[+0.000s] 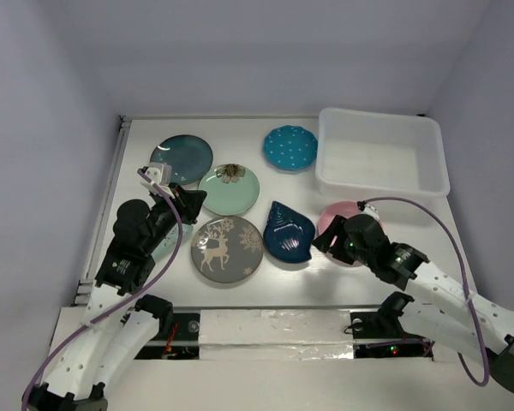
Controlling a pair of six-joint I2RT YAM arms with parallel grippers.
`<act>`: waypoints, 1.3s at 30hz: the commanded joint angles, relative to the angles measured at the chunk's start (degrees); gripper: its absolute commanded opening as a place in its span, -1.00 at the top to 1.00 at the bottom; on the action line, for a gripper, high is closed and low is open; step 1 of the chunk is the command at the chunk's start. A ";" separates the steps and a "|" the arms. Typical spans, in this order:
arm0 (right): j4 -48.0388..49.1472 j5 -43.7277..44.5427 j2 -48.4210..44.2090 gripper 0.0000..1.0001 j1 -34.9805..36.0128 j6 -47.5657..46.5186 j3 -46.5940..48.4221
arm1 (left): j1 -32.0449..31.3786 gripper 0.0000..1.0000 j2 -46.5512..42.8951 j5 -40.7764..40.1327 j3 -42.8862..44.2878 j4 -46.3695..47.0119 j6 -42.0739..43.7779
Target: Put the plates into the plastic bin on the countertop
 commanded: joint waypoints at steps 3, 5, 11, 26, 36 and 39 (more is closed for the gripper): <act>5.24 1.81 2.07 -0.30 0.28 3.30 -1.27 | -0.07 0.72 -0.49 -0.78 1.60 1.42 0.38; 6.39 1.37 4.09 -0.29 0.28 3.30 -1.36 | -0.07 0.40 -0.49 -0.78 1.60 1.42 0.37; 12.62 -0.21 10.58 -0.15 0.28 4.00 -1.80 | -0.07 0.08 -0.40 -1.05 1.69 1.16 0.64; 25.81 -1.89 26.41 -0.03 -1.47 4.35 -3.65 | -0.07 0.07 -0.40 -1.75 1.87 1.16 0.99; 25.56 2.60 31.26 0.59 -2.01 4.00 -2.50 | -0.07 0.07 0.04 -1.66 1.87 1.42 1.08; 23.10 4.18 27.50 0.85 -2.01 2.87 -2.33 | -0.07 0.07 0.12 -1.66 1.87 1.51 1.08</act>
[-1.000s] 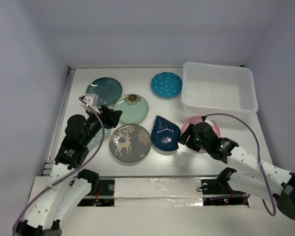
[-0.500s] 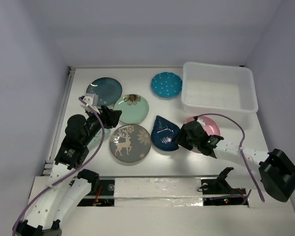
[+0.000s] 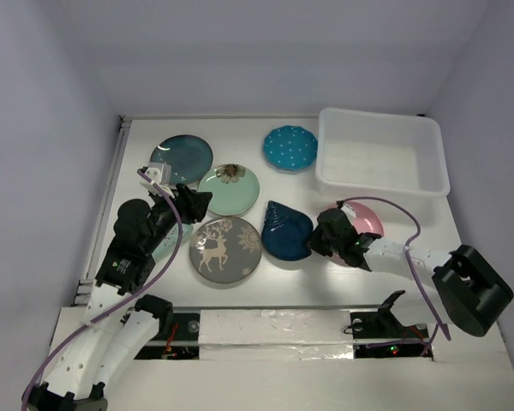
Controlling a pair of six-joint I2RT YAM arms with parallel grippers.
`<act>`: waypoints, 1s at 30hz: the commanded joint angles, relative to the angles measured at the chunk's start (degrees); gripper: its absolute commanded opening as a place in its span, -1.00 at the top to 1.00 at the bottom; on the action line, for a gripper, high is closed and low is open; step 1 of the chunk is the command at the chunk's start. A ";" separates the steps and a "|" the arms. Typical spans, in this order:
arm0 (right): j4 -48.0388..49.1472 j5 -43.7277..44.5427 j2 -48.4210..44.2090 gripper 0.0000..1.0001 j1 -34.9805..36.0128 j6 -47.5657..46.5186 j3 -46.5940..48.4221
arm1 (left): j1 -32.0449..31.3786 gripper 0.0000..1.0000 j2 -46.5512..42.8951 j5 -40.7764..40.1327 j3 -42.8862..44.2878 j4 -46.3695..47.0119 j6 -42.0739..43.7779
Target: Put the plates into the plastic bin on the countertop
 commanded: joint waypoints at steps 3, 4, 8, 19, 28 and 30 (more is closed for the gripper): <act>-5.47 4.88 -7.81 0.96 0.03 -3.87 1.76 | -0.07 0.07 -0.14 -0.15 1.96 2.21 0.73; -6.62 5.41 -11.66 0.99 0.03 -5.01 2.55 | -0.07 0.07 -0.22 -0.50 1.96 2.21 0.73; -13.74 6.37 -21.41 1.00 0.03 -8.71 9.13 | -0.07 0.07 -0.66 -0.51 1.96 2.21 0.64; -16.83 2.96 -22.78 1.00 -17.44 -24.88 30.06 | -0.07 0.07 -2.51 -1.12 1.52 2.03 0.46; -14.63 -9.08 -6.18 1.00 -39.69 -32.00 40.95 | -1.13 0.07 -4.18 -2.70 1.43 1.42 0.64; -14.02 -10.31 -1.61 1.00 -41.19 -32.18 42.28 | -1.13 0.07 -4.27 -2.79 1.52 1.42 0.64</act>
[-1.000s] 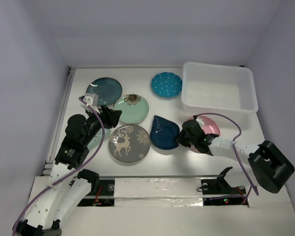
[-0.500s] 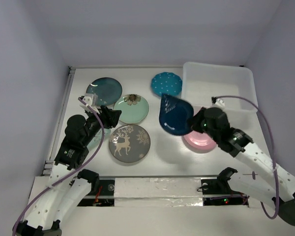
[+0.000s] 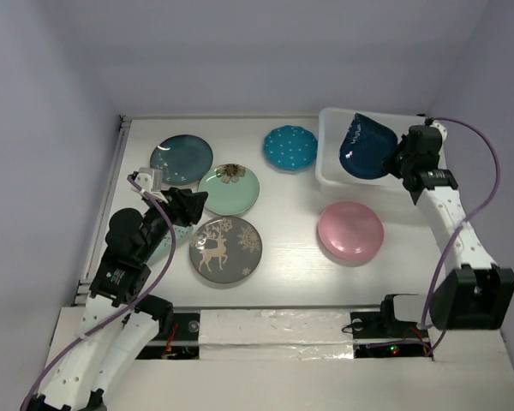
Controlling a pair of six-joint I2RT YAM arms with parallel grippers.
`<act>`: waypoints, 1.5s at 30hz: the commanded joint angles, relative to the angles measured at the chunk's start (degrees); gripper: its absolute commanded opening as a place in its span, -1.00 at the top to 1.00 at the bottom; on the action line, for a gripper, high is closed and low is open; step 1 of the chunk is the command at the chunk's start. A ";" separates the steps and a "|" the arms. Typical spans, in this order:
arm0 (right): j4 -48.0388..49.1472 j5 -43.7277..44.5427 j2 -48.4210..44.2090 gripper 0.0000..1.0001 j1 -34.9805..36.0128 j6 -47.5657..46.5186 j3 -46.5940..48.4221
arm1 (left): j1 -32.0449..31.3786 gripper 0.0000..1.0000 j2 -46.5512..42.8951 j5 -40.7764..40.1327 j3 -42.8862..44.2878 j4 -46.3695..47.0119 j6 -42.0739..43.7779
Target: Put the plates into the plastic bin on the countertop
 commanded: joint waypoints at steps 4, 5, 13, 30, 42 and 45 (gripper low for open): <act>8.15 -9.61 8.62 1.00 -4.51 -1.98 9.07 | -0.89 0.07 -0.40 -0.82 1.43 1.61 0.73; 8.59 -10.92 9.94 1.00 -5.12 -2.15 10.47 | -1.41 0.07 -0.31 -0.82 1.43 1.61 0.73; 8.59 -12.34 22.50 1.00 -5.66 -0.93 15.84 | -1.42 0.07 0.04 -0.91 1.52 1.62 0.82; 9.56 -11.99 30.08 0.02 -5.66 -0.22 12.78 | -1.94 0.08 -0.05 -1.09 1.60 1.53 0.99; 12.19 -3.91 8.57 -0.25 -4.26 -0.48 1.71 | -2.99 0.08 -1.89 -1.18 1.52 1.26 0.90; 10.80 -3.55 0.41 0.76 1.35 -1.53 -4.79 | -3.00 0.08 -2.24 -1.18 1.60 1.26 0.90</act>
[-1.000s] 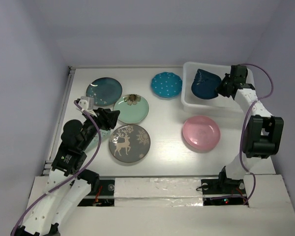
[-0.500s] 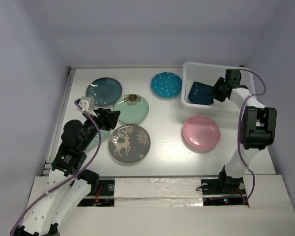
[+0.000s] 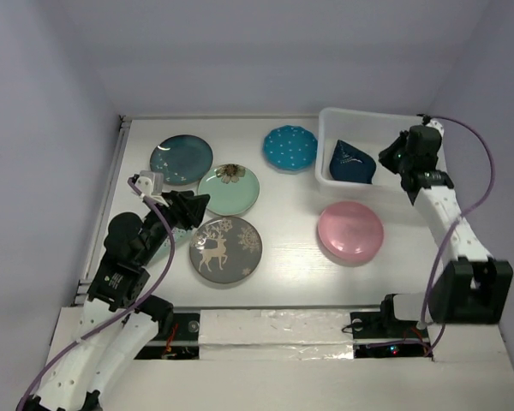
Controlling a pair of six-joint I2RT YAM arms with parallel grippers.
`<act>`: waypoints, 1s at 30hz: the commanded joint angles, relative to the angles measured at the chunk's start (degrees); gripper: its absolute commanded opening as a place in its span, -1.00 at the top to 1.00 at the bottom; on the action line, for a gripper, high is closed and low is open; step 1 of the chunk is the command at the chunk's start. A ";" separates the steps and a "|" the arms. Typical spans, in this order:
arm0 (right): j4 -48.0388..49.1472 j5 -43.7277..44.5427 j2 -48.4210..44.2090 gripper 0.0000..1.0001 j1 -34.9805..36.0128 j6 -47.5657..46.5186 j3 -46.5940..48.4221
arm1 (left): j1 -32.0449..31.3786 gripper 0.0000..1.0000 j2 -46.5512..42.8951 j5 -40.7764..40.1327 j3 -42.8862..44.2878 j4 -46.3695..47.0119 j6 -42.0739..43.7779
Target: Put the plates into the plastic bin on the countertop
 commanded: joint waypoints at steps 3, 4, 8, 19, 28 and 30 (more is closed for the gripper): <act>-1.15 2.68 -10.81 1.00 14.75 -0.07 -10.97 | -0.35 0.08 -1.15 -0.17 1.52 1.59 0.71; -1.68 2.77 -11.34 1.00 17.48 1.85 -12.49 | -0.35 0.08 -1.33 -0.17 1.52 1.59 0.71; -4.22 5.92 -11.88 1.00 28.39 7.04 -18.82 | -0.88 0.08 -1.94 -0.17 1.43 1.50 0.62; -10.73 9.36 -0.81 0.04 34.99 5.91 -17.08 | -1.94 0.08 -4.58 0.09 1.43 1.42 0.44; -16.70 17.70 12.45 0.29 37.63 4.41 -9.44 | -2.99 0.08 -5.81 0.09 1.43 1.15 0.62; -18.38 20.51 14.04 0.53 39.38 4.94 -8.20 | -3.52 0.08 -5.90 -0.08 1.52 1.15 0.62</act>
